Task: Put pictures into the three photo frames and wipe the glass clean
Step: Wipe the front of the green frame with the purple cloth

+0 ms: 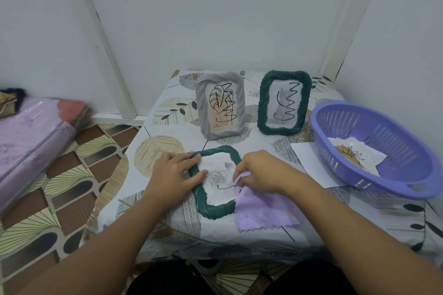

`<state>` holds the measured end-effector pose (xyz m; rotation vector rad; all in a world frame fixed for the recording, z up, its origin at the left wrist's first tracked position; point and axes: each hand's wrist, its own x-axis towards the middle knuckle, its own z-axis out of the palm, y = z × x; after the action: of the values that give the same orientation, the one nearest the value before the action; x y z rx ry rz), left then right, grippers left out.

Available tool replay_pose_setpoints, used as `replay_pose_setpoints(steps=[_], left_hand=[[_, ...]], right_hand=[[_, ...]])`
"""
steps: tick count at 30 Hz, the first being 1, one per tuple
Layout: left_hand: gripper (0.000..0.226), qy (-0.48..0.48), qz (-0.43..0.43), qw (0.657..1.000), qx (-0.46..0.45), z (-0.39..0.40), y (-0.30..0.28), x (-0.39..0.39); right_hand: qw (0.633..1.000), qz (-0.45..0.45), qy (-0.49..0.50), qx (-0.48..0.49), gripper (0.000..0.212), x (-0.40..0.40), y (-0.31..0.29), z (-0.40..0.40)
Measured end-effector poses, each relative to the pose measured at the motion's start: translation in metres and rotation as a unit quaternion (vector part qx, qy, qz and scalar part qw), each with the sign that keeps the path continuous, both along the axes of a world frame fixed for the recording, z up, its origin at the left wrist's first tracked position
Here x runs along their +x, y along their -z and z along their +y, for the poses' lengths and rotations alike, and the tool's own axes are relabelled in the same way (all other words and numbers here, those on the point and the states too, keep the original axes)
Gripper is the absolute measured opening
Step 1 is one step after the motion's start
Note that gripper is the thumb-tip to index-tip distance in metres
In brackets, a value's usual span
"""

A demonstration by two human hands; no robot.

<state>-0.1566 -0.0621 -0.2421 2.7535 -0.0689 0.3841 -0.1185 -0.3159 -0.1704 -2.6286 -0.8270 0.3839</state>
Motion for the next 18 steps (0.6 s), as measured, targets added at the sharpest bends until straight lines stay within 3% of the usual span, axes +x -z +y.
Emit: replay_pose_setpoints(steps=[4,10,15,18], left_hand=[[0.075,-0.001,-0.002,1.0,-0.004,-0.0006,-0.0002,-0.0009],[0.075,-0.001,-0.003,1.0,-0.004,-0.0004,-0.0001,-0.0004],[0.074,-0.002,-0.002,1.0,0.002,-0.0004,-0.0002,-0.0007],[0.075,-0.003,-0.002,1.0,-0.003,-0.0009,-0.0009,-0.001]], right_hand=[[0.998,-0.061,0.035,0.004,0.016,0.0023,0.0067,0.009],[1.0,0.006,-0.016,-0.008,0.016,0.0002,-0.0009,-0.0006],[0.998,-0.066,0.018,0.01,0.013,-0.0007,0.0068,0.0079],[0.999,-0.038,0.002,0.021,0.015,-0.0032,0.0069,0.0034]])
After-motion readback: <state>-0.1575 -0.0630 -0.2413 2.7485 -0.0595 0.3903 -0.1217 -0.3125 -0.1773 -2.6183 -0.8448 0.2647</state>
